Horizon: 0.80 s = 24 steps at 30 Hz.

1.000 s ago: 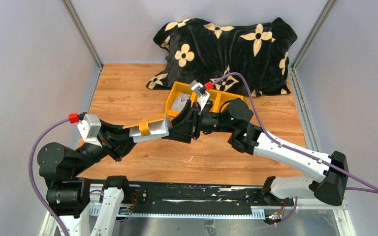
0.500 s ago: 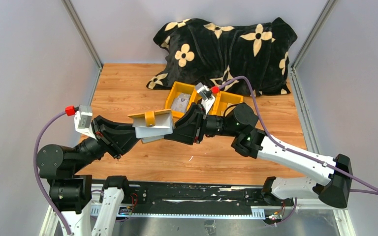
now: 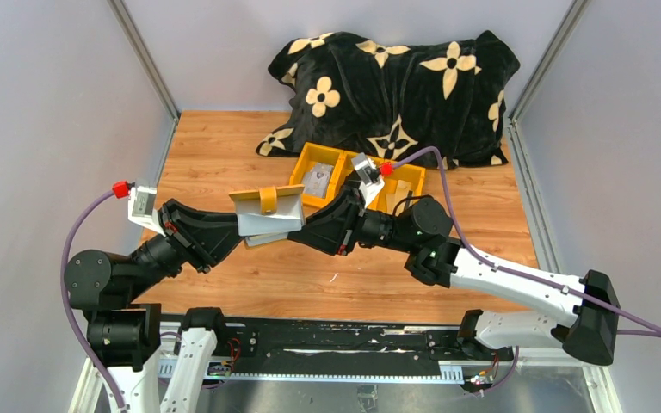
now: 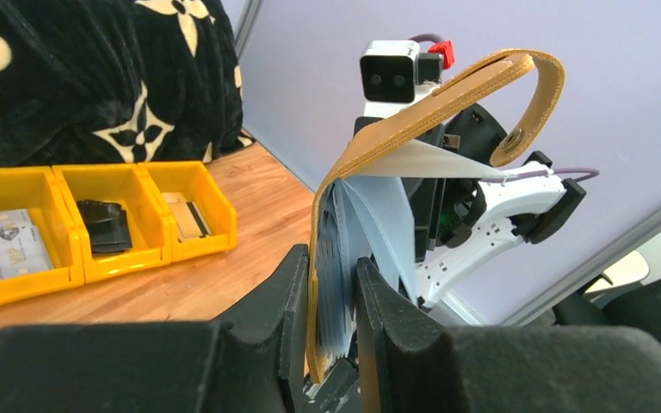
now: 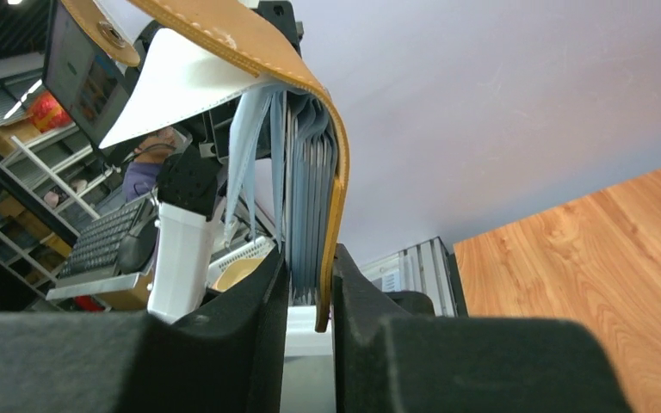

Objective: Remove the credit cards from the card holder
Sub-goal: Open the card holder at the center of the board.

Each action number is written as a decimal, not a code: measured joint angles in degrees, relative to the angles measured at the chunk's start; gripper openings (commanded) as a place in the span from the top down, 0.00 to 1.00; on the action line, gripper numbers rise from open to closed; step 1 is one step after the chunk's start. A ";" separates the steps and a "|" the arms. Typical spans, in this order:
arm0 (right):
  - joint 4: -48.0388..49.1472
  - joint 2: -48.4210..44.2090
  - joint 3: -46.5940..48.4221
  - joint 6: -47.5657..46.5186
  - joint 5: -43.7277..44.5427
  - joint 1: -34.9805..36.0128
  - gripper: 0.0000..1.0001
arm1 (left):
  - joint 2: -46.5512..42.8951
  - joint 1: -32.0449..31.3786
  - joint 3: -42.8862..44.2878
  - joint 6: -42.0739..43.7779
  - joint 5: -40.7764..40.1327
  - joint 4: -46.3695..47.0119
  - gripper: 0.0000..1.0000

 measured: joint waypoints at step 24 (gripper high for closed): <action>16.06 3.45 -4.76 14.91 12.15 0.74 1.00 | 0.68 0.44 -2.19 -3.63 0.11 4.39 0.25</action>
